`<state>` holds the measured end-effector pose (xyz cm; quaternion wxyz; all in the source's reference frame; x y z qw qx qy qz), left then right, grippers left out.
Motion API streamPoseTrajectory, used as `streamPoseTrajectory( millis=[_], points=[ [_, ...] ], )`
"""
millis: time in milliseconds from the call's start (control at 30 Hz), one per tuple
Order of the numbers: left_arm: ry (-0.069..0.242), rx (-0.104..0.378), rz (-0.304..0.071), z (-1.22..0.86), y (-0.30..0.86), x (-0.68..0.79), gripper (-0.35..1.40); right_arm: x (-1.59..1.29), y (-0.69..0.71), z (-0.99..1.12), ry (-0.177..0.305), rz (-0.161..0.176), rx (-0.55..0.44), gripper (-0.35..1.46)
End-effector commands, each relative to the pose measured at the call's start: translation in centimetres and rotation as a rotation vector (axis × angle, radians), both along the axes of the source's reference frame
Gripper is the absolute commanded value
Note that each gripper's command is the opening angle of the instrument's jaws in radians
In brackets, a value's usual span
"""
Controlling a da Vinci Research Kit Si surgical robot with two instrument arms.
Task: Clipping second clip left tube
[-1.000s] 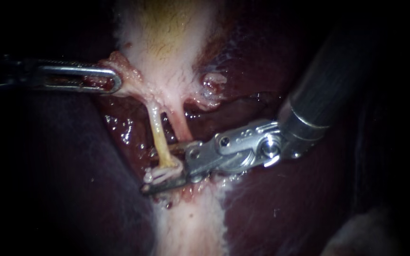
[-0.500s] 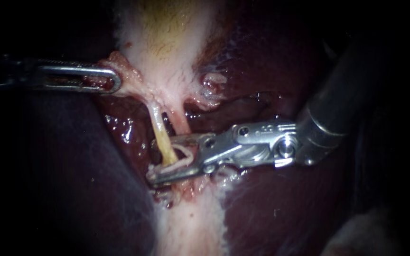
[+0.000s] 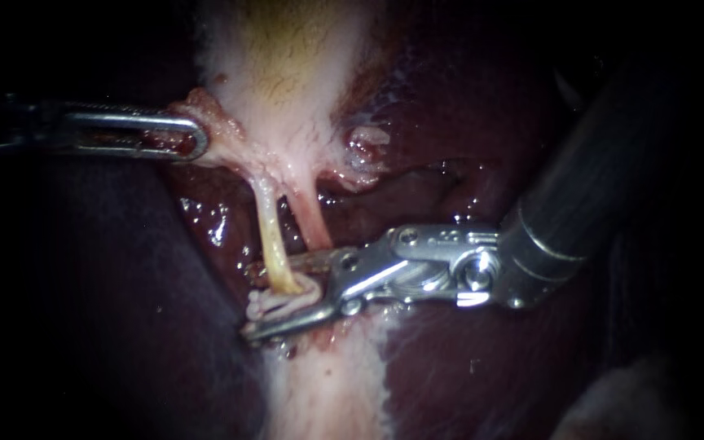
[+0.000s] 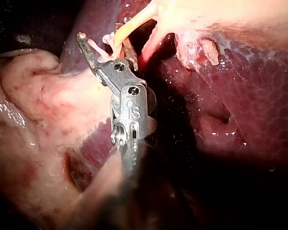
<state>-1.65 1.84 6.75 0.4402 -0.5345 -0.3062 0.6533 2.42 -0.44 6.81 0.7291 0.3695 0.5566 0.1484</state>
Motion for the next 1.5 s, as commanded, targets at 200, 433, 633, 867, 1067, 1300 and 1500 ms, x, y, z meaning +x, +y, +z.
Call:
streamPoseTrajectory(
  millis=[200,433,633,867,1067,1300,1500],
  points=[
    [0.000,0.000,0.000,0.00,0.00,0.00,-0.35,0.09,-0.05,0.06,0.009,0.007,0.005,0.50],
    [0.000,0.000,0.000,0.00,0.00,0.00,-0.35,0.09,-0.08,0.02,0.018,0.011,0.024,0.50],
    [0.000,0.000,0.000,0.00,0.00,0.00,-0.35,0.07,-0.14,-0.11,0.033,0.012,0.055,0.49],
    [0.000,0.000,0.000,0.00,0.00,0.01,-0.35,0.10,-0.27,-0.38,0.068,-0.037,0.075,0.48],
    [0.000,0.001,0.000,-0.01,0.00,0.01,-0.35,0.14,-0.32,-0.49,0.089,-0.068,0.084,0.48],
    [0.000,0.001,0.000,0.00,0.00,0.01,-0.35,0.14,-0.29,-0.45,0.089,-0.061,0.084,0.45],
    [0.000,0.001,0.000,0.01,0.01,0.01,-0.35,0.12,-0.23,-0.39,0.081,-0.057,0.081,0.31]
  ],
)
